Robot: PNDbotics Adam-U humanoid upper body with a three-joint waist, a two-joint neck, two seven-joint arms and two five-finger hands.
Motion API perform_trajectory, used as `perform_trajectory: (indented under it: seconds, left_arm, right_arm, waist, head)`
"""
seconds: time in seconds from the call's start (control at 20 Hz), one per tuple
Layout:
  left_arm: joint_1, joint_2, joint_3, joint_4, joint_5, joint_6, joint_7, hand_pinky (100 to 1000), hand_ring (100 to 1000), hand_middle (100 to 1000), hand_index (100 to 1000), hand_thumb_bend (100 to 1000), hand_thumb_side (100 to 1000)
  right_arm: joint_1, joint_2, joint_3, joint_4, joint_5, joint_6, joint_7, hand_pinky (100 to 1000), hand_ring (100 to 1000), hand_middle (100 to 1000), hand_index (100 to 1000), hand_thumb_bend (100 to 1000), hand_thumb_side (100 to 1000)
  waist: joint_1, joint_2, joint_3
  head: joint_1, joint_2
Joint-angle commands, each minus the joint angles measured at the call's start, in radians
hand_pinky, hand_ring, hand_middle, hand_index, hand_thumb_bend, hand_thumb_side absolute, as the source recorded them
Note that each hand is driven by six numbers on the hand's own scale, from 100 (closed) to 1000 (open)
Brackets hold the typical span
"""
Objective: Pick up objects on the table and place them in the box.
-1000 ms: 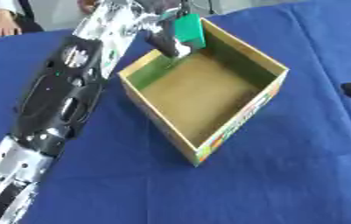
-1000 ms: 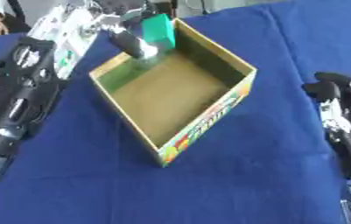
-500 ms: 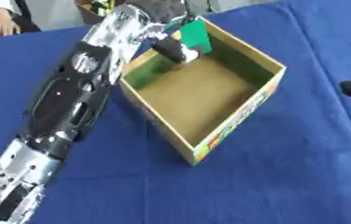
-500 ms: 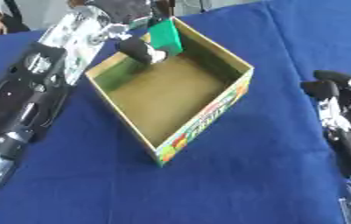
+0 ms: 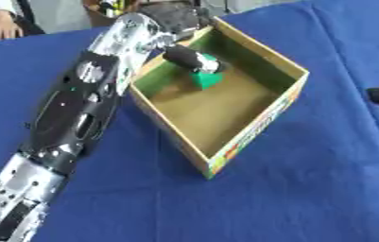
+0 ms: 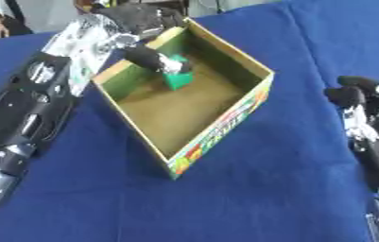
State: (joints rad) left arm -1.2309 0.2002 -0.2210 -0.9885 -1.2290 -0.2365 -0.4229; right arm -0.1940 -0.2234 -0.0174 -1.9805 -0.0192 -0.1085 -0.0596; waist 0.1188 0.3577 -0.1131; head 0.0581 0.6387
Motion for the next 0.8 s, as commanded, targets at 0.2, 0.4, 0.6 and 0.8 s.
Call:
perform_trajectory:
  seconds: [0.2,0.4,0.6,0.8]
  left_arm:
    - [0.016,0.039,0.057,-0.17,0.196,0.049,0.24,773,853,854,1000,377,1000]
    - [0.057,0.098,0.073,-0.331,0.416,0.107,0.388,733,810,819,992,264,1000]
    - [0.099,0.162,0.08,-0.47,0.586,0.161,0.403,721,795,813,996,148,1000]
    - [0.111,0.181,0.091,-0.521,0.628,0.185,0.392,682,754,768,957,100,1000]
  right_arm:
    - [-0.001,0.0,-0.002,-0.019,-0.002,0.001,-0.005,796,723,565,737,100,523]
    - [0.007,0.0,-0.006,-0.019,0.002,-0.001,-0.008,796,724,566,738,100,525]
    - [0.015,-0.004,-0.011,-0.019,0.003,-0.009,-0.016,796,725,566,738,100,526]
    - [0.015,-0.008,-0.017,-0.019,0.004,-0.017,-0.021,793,725,568,739,100,526]
  waist:
    - [-0.017,-0.02,0.017]
    - [-0.025,-0.024,0.037]
    - [-0.033,-0.03,0.053]
    - [-0.04,-0.035,0.061]
  head:
    - [-0.014,-0.001]
    - [-0.031,0.012]
    - [-0.046,0.024]
    - [-0.054,0.03]
